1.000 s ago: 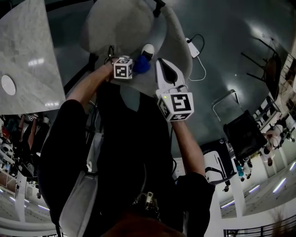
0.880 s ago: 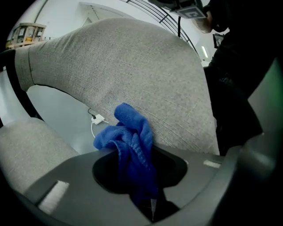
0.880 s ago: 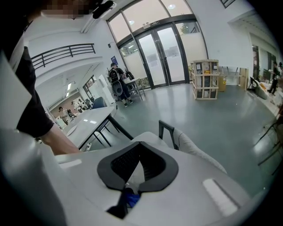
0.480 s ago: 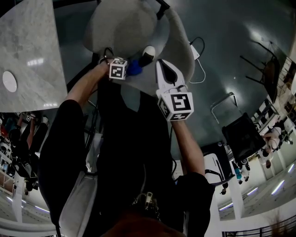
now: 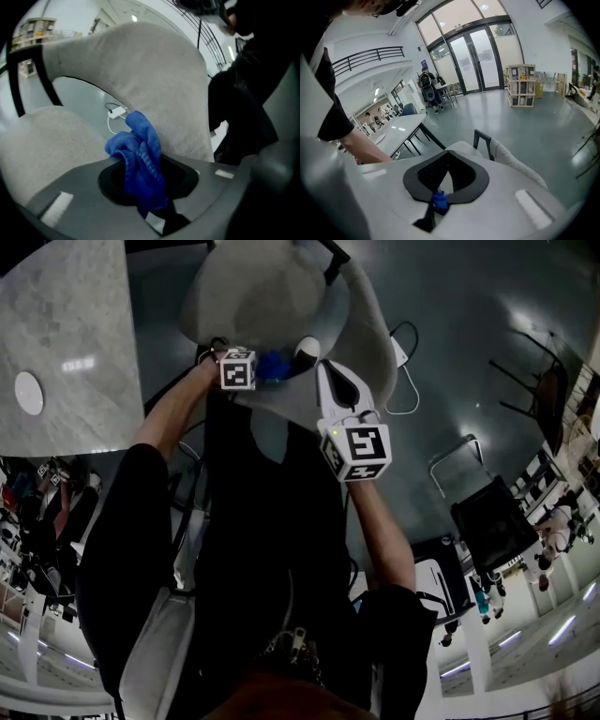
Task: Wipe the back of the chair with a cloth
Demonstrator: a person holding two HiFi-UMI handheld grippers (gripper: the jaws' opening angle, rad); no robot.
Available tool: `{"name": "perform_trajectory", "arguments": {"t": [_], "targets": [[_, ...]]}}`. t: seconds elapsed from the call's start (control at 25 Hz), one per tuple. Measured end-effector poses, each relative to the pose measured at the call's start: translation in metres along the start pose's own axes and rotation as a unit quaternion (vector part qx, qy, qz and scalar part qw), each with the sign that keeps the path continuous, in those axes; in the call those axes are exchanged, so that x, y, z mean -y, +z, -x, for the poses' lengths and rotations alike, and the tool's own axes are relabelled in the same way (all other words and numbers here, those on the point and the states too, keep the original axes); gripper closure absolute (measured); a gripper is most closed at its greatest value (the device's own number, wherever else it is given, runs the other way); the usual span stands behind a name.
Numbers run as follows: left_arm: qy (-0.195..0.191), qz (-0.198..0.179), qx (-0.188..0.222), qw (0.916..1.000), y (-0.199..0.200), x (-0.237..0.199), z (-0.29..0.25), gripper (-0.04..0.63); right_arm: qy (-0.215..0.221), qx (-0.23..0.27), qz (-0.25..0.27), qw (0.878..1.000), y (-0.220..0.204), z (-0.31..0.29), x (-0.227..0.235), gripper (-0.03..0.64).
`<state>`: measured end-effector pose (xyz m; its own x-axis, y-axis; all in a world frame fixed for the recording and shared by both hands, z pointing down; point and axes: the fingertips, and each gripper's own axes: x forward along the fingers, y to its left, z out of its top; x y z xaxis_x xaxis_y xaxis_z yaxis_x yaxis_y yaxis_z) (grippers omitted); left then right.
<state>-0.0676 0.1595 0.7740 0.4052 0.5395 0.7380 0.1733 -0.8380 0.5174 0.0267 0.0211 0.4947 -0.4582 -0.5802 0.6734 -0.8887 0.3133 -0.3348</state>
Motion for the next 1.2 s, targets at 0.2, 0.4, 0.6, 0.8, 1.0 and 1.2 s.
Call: {"name": "perform_trajectory", "arguments": {"t": [0.2, 0.4, 0.6, 0.8, 1.0, 1.2], "targets": [[0.095, 0.200, 0.255, 0.9413, 0.070, -0.047, 0.112, 0.479, 0.025, 0.015, 0.012, 0.999, 0.020, 0.011, -0.013, 0.614], [0.213, 0.251, 0.425, 0.8431, 0.113, -0.058, 0.244, 0.477, 0.059, 0.044, 0.039, 0.997, 0.054, 0.023, -0.020, 0.614], [0.330, 0.274, 0.457, 0.7793, 0.125, -0.044, 0.314, 0.477, 0.106, 0.079, 0.080, 0.988, 0.094, 0.035, -0.033, 0.614], [0.450, 0.312, 0.463, 0.6972, 0.126, -0.012, 0.363, 0.474, 0.154, 0.098, 0.112, 0.977, 0.115, 0.054, -0.050, 0.614], [0.504, 0.314, 0.465, 0.6561, 0.139, 0.046, 0.385, 0.474, 0.168, 0.072, 0.154, 0.971, 0.093, 0.062, -0.069, 0.614], [0.529, 0.315, 0.484, 0.6217, 0.133, 0.108, 0.391, 0.474, 0.177, 0.086, 0.185, 0.963, 0.075, 0.084, -0.106, 0.615]]}}
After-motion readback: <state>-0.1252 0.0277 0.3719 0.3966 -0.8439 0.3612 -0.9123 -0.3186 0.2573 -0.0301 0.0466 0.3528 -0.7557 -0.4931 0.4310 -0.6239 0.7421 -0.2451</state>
